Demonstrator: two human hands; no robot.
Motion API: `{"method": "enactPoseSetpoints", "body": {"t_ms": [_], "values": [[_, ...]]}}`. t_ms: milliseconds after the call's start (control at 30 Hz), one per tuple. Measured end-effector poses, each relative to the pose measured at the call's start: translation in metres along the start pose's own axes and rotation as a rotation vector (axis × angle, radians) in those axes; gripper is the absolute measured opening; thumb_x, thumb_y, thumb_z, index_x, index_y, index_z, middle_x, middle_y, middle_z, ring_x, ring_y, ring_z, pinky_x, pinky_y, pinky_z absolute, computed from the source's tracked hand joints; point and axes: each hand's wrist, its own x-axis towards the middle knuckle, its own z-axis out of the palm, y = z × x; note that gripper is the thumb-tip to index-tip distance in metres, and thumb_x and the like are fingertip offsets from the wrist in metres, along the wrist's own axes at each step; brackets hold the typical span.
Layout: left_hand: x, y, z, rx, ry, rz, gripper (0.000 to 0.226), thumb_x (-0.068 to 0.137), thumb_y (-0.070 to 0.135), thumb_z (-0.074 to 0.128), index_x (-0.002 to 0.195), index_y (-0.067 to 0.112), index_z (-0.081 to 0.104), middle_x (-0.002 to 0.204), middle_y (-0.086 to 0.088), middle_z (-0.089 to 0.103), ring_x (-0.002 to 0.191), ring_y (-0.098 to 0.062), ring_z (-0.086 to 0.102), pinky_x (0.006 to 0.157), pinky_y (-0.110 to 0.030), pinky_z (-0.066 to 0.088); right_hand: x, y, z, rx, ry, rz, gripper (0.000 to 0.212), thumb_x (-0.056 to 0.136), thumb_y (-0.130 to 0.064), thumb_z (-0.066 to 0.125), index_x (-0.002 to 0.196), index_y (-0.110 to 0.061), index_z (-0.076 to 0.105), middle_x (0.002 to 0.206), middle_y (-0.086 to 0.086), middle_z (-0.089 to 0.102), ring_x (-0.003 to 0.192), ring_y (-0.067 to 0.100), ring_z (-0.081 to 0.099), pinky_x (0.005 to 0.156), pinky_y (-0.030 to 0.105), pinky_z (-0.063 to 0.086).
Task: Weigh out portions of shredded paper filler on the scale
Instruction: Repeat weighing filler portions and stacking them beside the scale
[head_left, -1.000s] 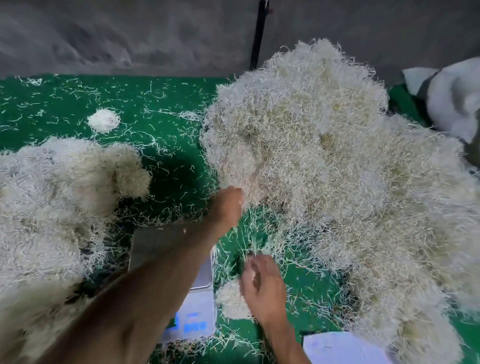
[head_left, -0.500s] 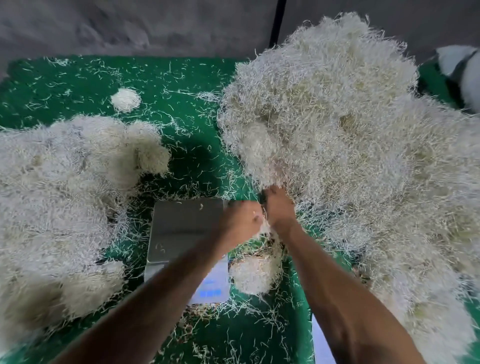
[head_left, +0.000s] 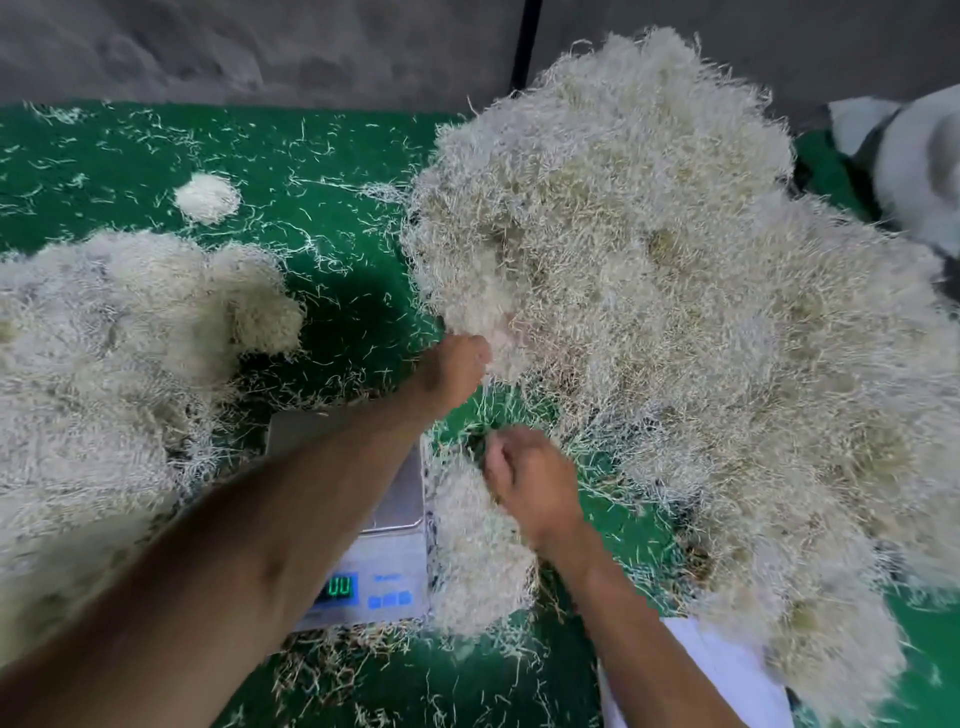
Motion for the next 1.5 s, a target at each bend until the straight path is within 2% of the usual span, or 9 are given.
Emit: {"method": "enactPoseSetpoints", "body": {"t_ms": [133,300,567,667,733,900,1267,1400,1500], "values": [[-0.05,0.019,0.009,-0.053,-0.226,-0.041,0.006,0.096,0.01,0.063,0.095,0.01,0.07,0.079,0.004,0.065,0.071,-0.016,0.067,0.056,-0.02,0.048,0.071,-0.006,-0.025,-0.082,0.36,-0.226,0.026,0.099,-0.025,0.062,0.121,-0.013,0.069,0.115,0.006,0.067,0.104,0.021,0.063,0.095,0.025,0.046],[-0.118,0.029,0.009,-0.014,-0.344,-0.006,0.015,0.083,0.03,0.064,0.086,0.042,0.055,0.096,0.02,0.061,0.093,-0.008,0.061,0.091,-0.037,0.051,0.128,0.003,-0.003,-0.422,-0.029,-0.061,0.067,0.093,-0.026,0.068,0.152,-0.015,0.037,0.162,0.013,0.027,0.149,0.034,0.029,0.121,0.049,0.024],[-0.111,0.015,-0.004,-0.221,0.128,-0.082,0.025,0.094,0.018,0.061,0.119,0.016,0.063,0.113,-0.002,0.058,0.098,-0.018,0.059,0.084,-0.032,0.047,0.038,0.026,0.067,-0.1,0.077,0.024,0.026,0.103,-0.029,0.056,0.122,-0.015,0.065,0.113,0.002,0.059,0.103,0.02,0.058,0.096,0.037,0.053],[-0.105,0.022,0.001,-0.248,0.017,-0.134,0.034,0.101,0.018,0.057,0.134,0.015,0.057,0.133,-0.005,0.057,0.114,-0.023,0.059,0.095,-0.033,0.047,-0.015,0.015,0.074,0.316,0.102,0.131,0.048,0.1,-0.068,0.041,0.139,-0.043,0.051,0.108,-0.011,0.062,0.094,0.012,0.057,0.079,0.03,0.051],[-0.113,0.032,0.011,-0.275,-0.118,-0.223,0.038,0.104,0.027,0.05,0.143,0.025,0.05,0.142,-0.001,0.054,0.114,-0.027,0.062,0.092,-0.036,0.05,-0.041,0.013,0.079,0.284,0.135,0.106,0.048,0.103,-0.068,0.028,0.147,-0.052,0.041,0.135,-0.026,0.052,0.123,0.001,0.051,0.102,0.032,0.042],[-0.159,0.054,0.051,-0.266,-0.221,-0.359,0.054,0.104,0.045,0.04,0.151,0.021,0.039,0.152,-0.004,0.048,0.127,-0.018,0.053,0.105,-0.029,0.039,-0.077,0.026,0.068,0.04,0.313,0.165,0.051,0.106,-0.041,0.031,0.149,-0.019,0.047,0.165,0.002,0.027,0.154,0.017,0.018,0.127,0.044,0.012],[-0.221,0.105,0.091,-1.034,-0.025,-0.97,0.105,0.082,0.064,0.072,0.16,0.025,0.013,0.166,-0.009,0.023,0.147,-0.032,0.033,0.116,-0.049,0.034,-0.116,0.02,0.025,0.723,0.111,0.732,0.03,0.105,-0.032,0.056,0.113,-0.005,0.067,0.107,0.011,0.072,0.085,0.015,0.069,0.076,0.02,0.053],[-0.205,0.11,0.068,-0.885,0.012,-0.851,0.092,0.087,0.054,0.072,0.153,0.005,0.031,0.142,-0.018,0.055,0.125,-0.032,0.057,0.1,-0.036,0.049,-0.129,0.007,0.014,1.021,0.213,0.743,0.046,0.095,-0.057,0.062,0.107,-0.013,0.063,0.114,0.006,0.069,0.087,0.002,0.066,0.087,0.022,0.055],[-0.198,0.115,0.033,-0.72,-0.087,-0.62,0.055,0.085,0.076,0.059,0.103,0.024,0.06,0.058,0.007,0.054,0.047,-0.006,0.053,0.044,-0.019,0.049,-0.119,-0.003,-0.001,1.178,0.025,0.715,0.097,0.087,-0.082,0.048,0.153,-0.013,0.039,0.155,0.012,0.043,0.143,0.032,0.042,0.119,0.057,0.031]]}}
